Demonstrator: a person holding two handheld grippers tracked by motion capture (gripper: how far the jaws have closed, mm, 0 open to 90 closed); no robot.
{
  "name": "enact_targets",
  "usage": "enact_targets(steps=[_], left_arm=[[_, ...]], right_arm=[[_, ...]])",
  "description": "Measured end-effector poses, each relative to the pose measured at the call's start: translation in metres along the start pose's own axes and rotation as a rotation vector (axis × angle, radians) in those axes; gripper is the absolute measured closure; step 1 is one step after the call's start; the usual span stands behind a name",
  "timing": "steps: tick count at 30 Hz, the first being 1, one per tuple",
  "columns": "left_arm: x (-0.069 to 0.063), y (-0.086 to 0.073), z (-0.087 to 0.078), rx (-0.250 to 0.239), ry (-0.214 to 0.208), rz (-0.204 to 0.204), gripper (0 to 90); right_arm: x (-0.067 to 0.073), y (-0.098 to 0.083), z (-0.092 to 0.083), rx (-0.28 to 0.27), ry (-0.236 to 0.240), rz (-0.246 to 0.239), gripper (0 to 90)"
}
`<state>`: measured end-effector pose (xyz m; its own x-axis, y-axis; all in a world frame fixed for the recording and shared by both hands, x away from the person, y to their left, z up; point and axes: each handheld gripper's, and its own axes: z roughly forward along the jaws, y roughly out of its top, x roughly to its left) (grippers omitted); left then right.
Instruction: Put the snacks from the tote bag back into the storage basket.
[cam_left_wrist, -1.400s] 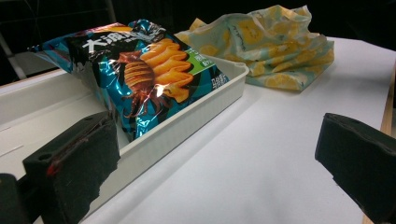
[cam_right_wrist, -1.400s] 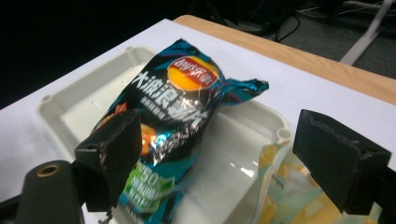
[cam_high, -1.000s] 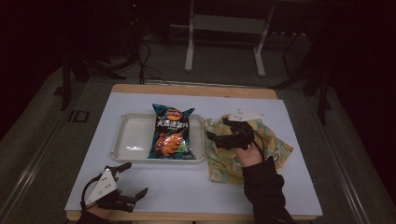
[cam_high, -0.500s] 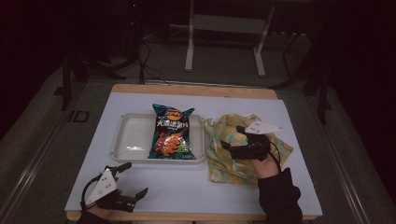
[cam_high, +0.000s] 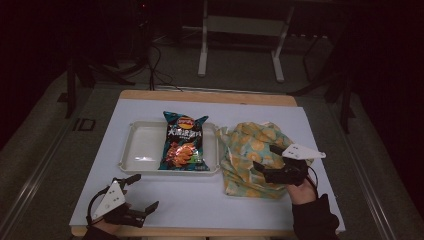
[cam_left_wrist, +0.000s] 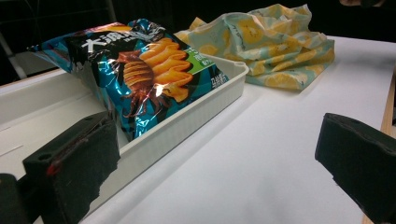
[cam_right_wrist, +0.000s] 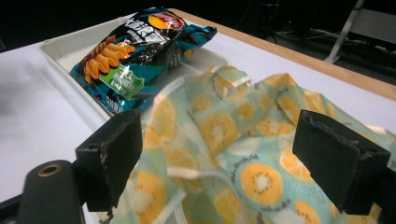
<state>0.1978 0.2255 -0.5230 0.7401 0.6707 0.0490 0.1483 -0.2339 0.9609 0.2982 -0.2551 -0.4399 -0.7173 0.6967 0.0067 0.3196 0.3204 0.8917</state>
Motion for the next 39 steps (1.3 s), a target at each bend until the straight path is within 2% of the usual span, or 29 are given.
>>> enact_targets(steps=[4, 9, 10, 19, 21, 28, 39], left_arm=[[0.000, 0.000, 0.000, 0.002, 0.001, 0.000, 0.1], [0.000, 0.000, 0.000, 0.003, 0.000, 0.001, 0.0], [0.000, 0.000, 0.000, 0.002, -0.001, 0.001, 0.1], [0.000, 0.000, 0.000, 0.003, -0.001, 0.004, 0.0], [0.001, -0.001, -0.001, 0.001, 0.001, 0.003, 0.1], [0.001, -0.001, -0.002, 0.001, -0.001, 0.002, 0.0], [0.001, -0.002, -0.002, 0.000, -0.002, -0.001, 0.0]], right_arm=[[-0.003, -0.011, -0.008, 0.001, -0.008, -0.022, 15.6], [-0.011, -0.022, -0.019, -0.014, -0.039, 0.008, 15.6], [-0.014, -0.025, -0.023, -0.020, -0.059, 0.015, 15.6], [-0.025, -0.038, -0.035, -0.034, -0.113, 0.043, 15.6], [-0.027, -0.040, -0.038, -0.044, -0.135, 0.047, 15.6], [-0.033, -0.044, -0.043, -0.055, -0.167, 0.053, 15.6], [-0.035, -0.044, -0.044, -0.062, -0.181, 0.042, 15.6]])
